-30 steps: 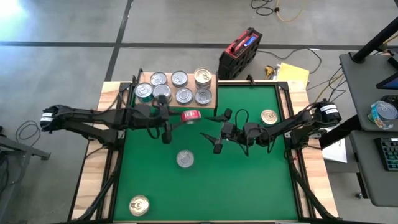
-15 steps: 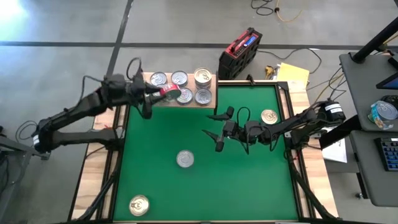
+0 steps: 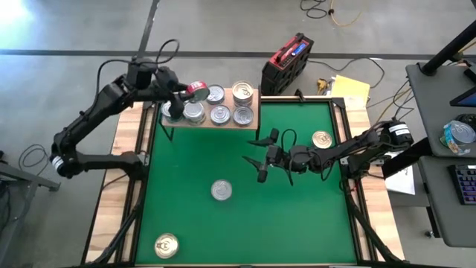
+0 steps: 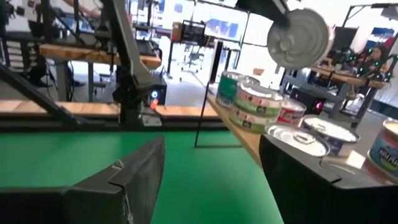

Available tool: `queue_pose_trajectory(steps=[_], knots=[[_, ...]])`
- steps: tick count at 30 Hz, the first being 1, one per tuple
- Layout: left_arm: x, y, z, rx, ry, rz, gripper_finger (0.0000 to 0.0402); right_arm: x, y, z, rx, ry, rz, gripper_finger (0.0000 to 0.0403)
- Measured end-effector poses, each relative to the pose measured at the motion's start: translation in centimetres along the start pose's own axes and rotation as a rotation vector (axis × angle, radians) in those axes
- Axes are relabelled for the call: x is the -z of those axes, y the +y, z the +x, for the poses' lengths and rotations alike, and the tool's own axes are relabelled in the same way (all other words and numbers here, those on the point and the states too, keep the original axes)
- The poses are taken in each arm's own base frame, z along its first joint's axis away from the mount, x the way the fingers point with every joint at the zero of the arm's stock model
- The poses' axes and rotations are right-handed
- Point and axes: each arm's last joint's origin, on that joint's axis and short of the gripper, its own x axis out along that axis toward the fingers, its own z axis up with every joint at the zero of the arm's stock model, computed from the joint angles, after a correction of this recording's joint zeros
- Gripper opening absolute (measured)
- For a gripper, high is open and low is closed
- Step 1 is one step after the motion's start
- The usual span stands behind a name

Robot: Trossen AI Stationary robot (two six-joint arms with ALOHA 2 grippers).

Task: Stack canned seafood by type on shelf
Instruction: Stack the red tuna can on top of the red tuna can on the shelf

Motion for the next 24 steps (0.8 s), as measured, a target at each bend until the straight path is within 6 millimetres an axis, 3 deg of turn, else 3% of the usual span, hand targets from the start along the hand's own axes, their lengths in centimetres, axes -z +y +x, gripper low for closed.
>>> queue_pose_trajectory(steps=[4, 7, 12, 15, 24], knots=[[-0.3, 1.2, 0.7, 0.071, -0.011, -0.006, 0.0126, -0.1, -0.2, -0.2, 0.035, 0.023, -0.014, 0.0251], [0.0, 2.7, 1.0, 0.059, -0.004, -0.039, 0.0126, -0.9, -1.5, -0.7, 0.089, 0.043, -0.024, 0.0249], [1.1, 5.2, 1.5, 0.190, -0.027, -0.122, 0.0126, -2.7, -5.4, -1.7, 0.157, 0.060, 0.001, 0.0235], [1.6, 6.8, 1.9, 0.161, -0.013, -0.172, 0.0126, -3.4, -8.0, -2.4, 0.219, 0.068, 0.023, 0.0225], [2.2, 9.2, 4.0, 0.129, 0.013, -0.300, 0.0126, -2.8, -15.1, -3.0, 0.297, 0.107, 0.057, 0.0196]])
